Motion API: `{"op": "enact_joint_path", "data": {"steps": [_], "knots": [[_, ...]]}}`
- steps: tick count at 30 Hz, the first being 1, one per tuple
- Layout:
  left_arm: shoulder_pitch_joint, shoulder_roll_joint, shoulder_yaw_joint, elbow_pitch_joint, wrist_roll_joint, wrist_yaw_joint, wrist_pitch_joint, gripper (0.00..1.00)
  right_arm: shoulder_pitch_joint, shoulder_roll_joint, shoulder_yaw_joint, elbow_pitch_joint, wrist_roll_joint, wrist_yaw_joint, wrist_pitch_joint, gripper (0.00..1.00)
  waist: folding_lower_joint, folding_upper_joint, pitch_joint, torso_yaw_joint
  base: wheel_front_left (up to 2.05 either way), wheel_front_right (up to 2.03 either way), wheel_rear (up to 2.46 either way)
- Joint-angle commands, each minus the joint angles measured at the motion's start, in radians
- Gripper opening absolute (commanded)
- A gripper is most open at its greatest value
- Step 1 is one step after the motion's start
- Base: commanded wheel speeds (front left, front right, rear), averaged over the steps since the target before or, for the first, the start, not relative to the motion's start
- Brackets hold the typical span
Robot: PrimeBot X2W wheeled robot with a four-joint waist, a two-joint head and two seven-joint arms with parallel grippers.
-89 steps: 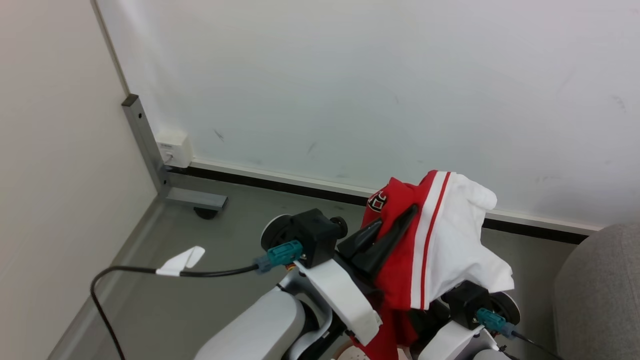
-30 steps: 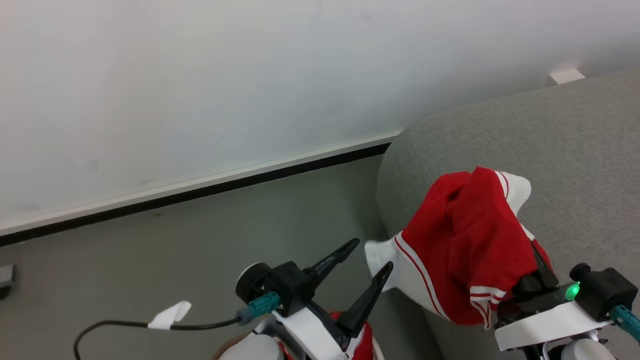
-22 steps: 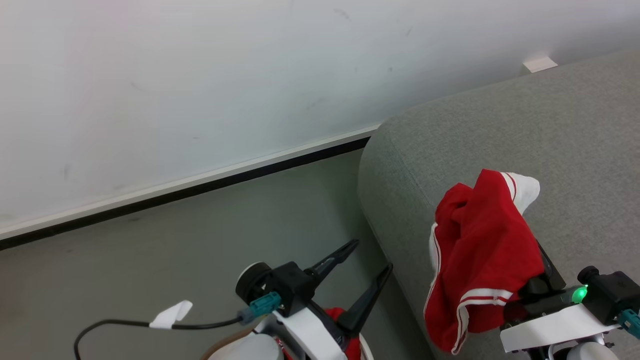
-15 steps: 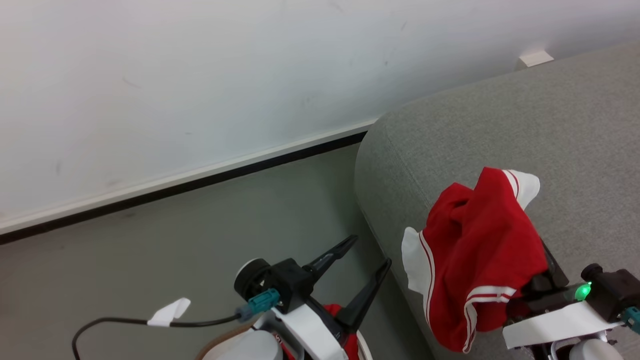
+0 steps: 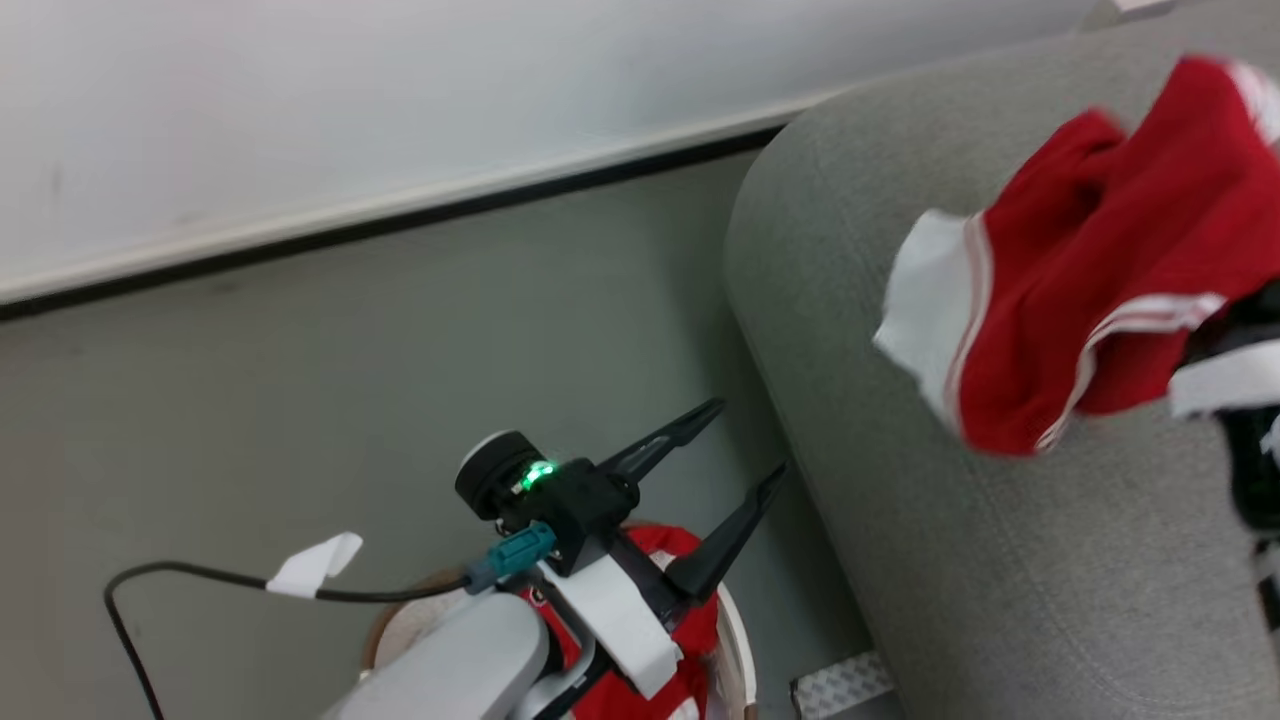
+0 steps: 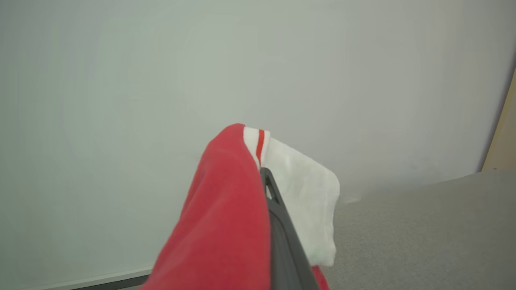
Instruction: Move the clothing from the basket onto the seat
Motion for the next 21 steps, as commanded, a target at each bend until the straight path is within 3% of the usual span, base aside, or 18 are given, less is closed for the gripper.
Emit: {"op": "enact_joint_path", "data": {"steps": [1, 12, 18, 21], "knots": [[-0.011, 0.014, -0.001, -0.007, 0.010, -0.003, 0.004, 1.00, -0.036, -0.008, -0.012, 0.015, 0.007, -0.002, 0.005, 0.00, -0.0002, 0.0000, 0.059, 0.030, 0.00, 0.00, 0.00], [-0.117, 0.071, 0.024, -0.106, 0.035, -0.010, 0.050, 1.00, -0.373, -0.202, -0.180, 0.159, -0.040, -0.002, 0.064, 0.00, -0.0002, 0.0000, 0.295, 0.148, 0.00, 0.00, 0.00], [-0.157, 0.094, 0.039, -0.132, 0.036, -0.009, 0.050, 1.00, -0.448, -0.247, -0.221, 0.267, -0.140, -0.002, 0.164, 0.00, -0.0002, 0.0000, 0.386, 0.201, 0.00, 0.00, 0.00], [-0.166, 0.097, 0.044, -0.130, 0.035, -0.009, 0.044, 1.00, -0.438, -0.252, -0.167, 0.367, -0.218, -0.002, 0.272, 0.00, -0.0002, 0.0000, 0.401, 0.215, 0.00, 0.00, 0.00]]}}
